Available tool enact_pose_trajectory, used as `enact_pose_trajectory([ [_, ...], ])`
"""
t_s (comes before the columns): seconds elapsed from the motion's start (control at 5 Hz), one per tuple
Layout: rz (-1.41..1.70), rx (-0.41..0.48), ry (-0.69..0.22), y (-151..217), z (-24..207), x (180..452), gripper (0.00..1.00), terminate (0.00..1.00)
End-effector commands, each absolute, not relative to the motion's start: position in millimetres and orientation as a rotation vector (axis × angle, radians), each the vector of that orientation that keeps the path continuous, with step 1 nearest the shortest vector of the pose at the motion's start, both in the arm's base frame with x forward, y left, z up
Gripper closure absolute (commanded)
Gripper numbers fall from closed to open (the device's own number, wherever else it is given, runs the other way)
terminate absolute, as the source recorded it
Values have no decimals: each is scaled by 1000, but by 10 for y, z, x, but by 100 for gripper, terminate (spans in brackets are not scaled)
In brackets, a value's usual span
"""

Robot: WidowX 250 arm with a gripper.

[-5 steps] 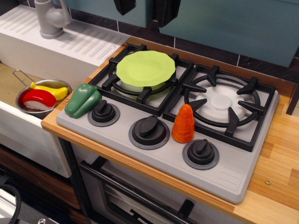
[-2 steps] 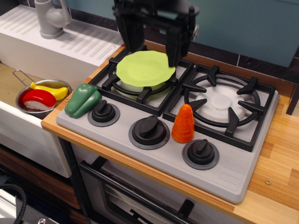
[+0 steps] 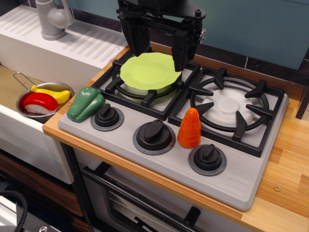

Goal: End effector reaching carrot

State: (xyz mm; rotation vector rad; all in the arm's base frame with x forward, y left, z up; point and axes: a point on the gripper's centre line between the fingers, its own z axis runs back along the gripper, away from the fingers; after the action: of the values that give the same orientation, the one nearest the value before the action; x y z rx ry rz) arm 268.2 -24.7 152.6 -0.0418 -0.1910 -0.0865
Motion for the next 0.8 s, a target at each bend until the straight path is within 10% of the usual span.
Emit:
enact_pose_trajectory([
  [0.0, 2, -20, -305, -576, 1248, 2758, 0, 0],
  [0.6, 3, -52, -417, -665, 854, 2802, 0, 0],
])
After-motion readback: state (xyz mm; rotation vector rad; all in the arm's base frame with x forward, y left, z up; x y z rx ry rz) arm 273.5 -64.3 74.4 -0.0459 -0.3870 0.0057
